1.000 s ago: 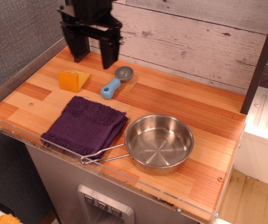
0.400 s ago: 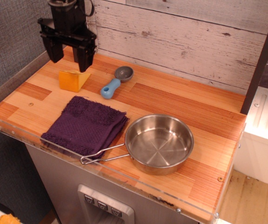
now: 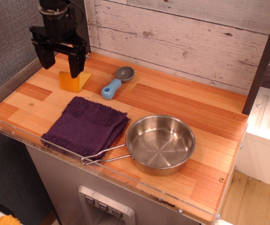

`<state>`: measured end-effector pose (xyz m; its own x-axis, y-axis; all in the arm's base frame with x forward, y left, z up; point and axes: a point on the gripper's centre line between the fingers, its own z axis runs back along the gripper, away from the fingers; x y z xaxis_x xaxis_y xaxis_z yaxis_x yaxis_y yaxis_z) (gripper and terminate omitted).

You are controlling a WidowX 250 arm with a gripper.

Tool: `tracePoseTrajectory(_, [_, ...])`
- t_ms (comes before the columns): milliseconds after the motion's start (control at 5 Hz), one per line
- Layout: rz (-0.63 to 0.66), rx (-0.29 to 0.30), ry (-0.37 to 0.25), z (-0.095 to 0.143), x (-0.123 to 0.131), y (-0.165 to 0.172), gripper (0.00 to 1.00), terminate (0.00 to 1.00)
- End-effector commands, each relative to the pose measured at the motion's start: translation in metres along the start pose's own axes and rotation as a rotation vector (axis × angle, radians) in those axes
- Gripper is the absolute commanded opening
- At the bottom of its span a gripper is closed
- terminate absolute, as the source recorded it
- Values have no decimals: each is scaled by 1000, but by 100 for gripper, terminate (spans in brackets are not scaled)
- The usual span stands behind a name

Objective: Pick orange toy and place it near to the top of the vessel

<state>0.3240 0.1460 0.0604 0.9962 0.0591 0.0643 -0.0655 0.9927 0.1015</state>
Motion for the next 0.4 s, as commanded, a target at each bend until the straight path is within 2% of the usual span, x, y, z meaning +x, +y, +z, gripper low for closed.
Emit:
tracePoseTrajectory(0, [30, 5, -27, -1, 8, 13, 100, 0])
tracePoseTrajectory(200, [20, 7, -7, -9, 13, 10, 100, 0])
